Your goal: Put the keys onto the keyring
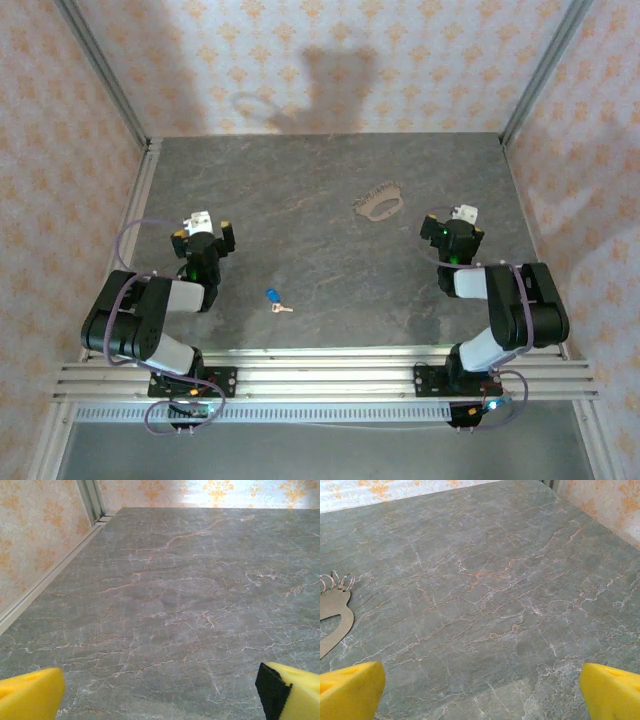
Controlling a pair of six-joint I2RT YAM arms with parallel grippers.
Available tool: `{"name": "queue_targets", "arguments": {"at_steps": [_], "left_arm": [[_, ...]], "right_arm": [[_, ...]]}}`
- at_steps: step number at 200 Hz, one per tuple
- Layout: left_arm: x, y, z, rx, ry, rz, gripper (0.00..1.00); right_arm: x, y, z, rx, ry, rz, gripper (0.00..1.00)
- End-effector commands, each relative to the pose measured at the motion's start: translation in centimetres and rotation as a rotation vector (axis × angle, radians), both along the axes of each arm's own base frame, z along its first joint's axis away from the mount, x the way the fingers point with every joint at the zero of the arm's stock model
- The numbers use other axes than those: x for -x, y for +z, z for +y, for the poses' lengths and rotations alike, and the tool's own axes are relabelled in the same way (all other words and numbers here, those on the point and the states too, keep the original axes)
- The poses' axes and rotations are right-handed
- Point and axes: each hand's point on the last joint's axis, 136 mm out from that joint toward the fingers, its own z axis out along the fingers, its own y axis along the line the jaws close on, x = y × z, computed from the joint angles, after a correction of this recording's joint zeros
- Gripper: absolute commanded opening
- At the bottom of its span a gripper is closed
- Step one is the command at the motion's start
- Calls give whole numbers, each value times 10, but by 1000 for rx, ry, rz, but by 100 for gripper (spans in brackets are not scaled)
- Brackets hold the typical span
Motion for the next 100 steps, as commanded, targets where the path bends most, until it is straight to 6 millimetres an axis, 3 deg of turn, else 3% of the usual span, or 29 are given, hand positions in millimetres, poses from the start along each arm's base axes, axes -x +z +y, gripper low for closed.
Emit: {"name": "queue_targets", "arguments": {"at_steps": [1,100], "left_arm": [[0,14,4,0,30,-58,100],[-25,4,-15,24,-114,58,100]], "right_arm": [[-3,7,-3,6,-1,-25,99],[-2,7,-3,6,-2,-24,99]]}}
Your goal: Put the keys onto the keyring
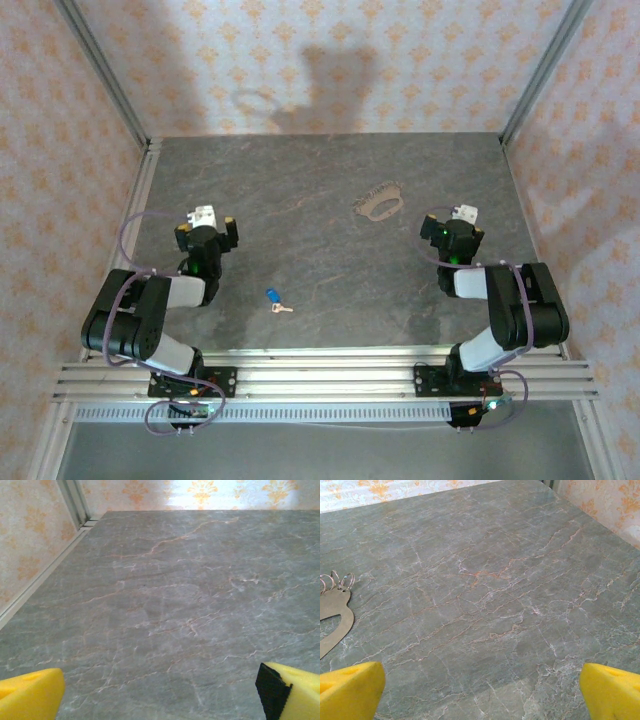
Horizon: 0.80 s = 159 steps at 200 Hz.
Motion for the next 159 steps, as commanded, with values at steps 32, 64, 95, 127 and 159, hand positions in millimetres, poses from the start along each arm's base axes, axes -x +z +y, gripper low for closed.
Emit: {"name": "queue_targets", "arguments": {"at_steps": [32,64,95,127,159], "left_arm": [[-10,-5,-2,44,-70,50,100],[-13,-2,-8,45,-106,73,100],[-19,22,-6,46,-91,137,100],[-16,44,6,98,19,229,100],[-19,54,-17,310,10,304,98]], "right_arm": [[-3,6,-2,3,0,-21,99],[-1,17,-4,9,-9,-25,99],[2,63,-10,-89,-97,38,99],[-18,76,14,-308,-68,103,99],[-47,48,77,-421,154,336,82]]}}
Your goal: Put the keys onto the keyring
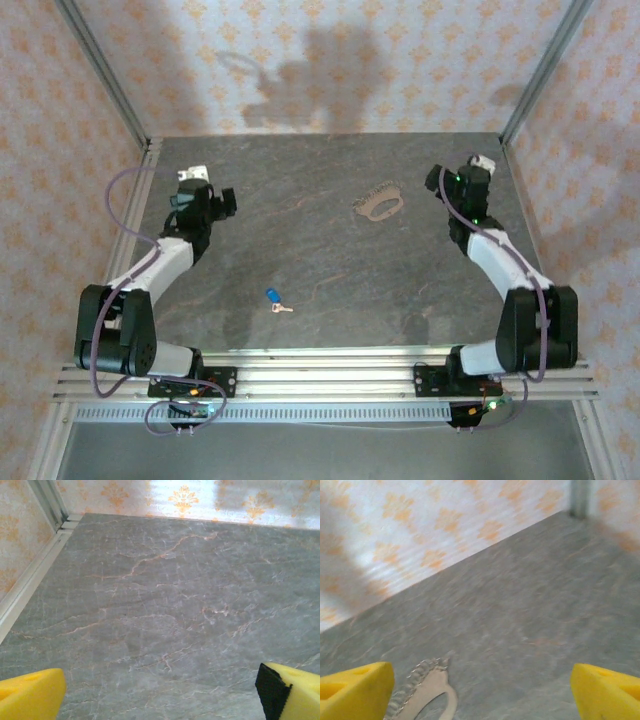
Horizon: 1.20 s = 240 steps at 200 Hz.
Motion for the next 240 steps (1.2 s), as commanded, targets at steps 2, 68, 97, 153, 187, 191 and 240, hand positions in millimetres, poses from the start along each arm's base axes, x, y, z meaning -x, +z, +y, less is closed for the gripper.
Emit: {"name": "queue_targets", "arguments": {"at_steps": [2,68,97,153,187,191,240], "left_arm": [[21,-20,-15,178,31,173,98],[40,1,-88,453,-39,99,98],[47,9,-103,507,-56,80,99],[46,21,-124,541,-111,73,98],[45,24,-129,536,-130,70,99],[44,25,-130,537,-132,68,98],[46,23,-131,539,-144,67,98]], "right_arm": [[8,-71,53,-123,191,337,81],[-14,-115,134,-32,330,554,70],[-20,-130,157,0,364,603,68],[-21,-159,170,19,366,669,67],[-18,-170,178,26,386,694,66],[-17,-171,179,29,387,696,66],[4,-183,202,88,444,755,64]]}}
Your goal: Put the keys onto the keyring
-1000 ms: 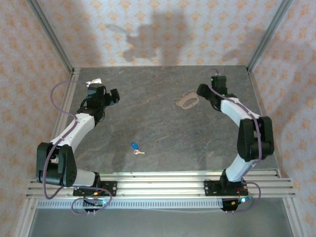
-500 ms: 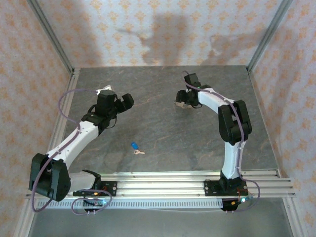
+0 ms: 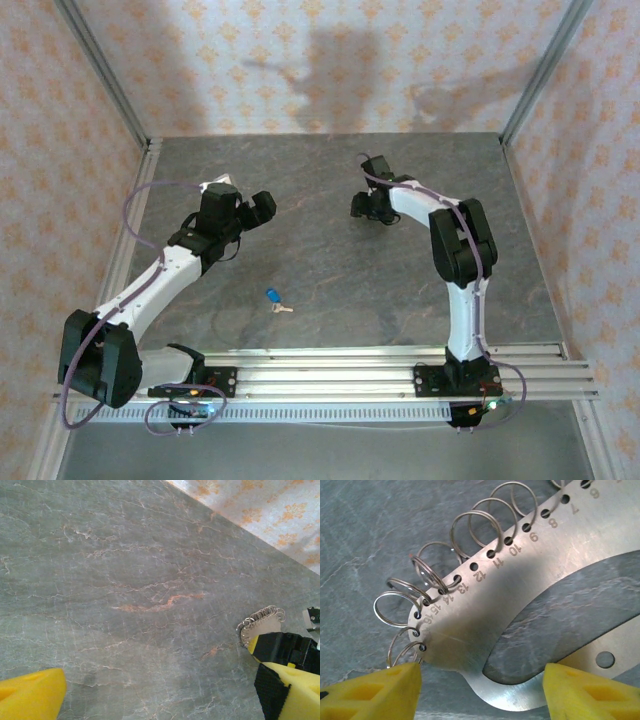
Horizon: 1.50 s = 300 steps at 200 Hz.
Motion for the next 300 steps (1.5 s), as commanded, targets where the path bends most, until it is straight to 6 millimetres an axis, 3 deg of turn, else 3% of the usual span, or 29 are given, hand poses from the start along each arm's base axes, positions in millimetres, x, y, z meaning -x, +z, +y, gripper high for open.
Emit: {"name": "queue_targets", "arguments": {"at_steps": [1,40,76,101,118,141,161,195,223,300], "left_arm": [[-1,10,-6,14,-19,-20,99],[1,12,-8,17,-32,-26,98],[2,17,-8,15,-39,-37,99],[4,20,-8,14,-46,-44,99],[6,22,-9,14,-52,-46,99],[11,27,-7,12,-54,-58,99],[15,31,-5,19,-49,-71,99],[17,37,-6,39,-45,-83,99],[18,36,-6,45,-43,-79,99],[12,27,-12,74,-49,-52,99]], "right_arm": [[21,-15,13,55,44,68,64],[47,-23,46,67,103,100,63],[77,-22,97,35,188,110,63],[94,-5,135,23,261,91,63],[91,17,148,7,269,54,63],[72,51,143,21,230,-43,64],[58,60,132,45,205,-63,65],[42,40,107,102,162,-29,65],[41,19,93,132,142,5,65],[60,-10,89,91,126,63,65]]}}
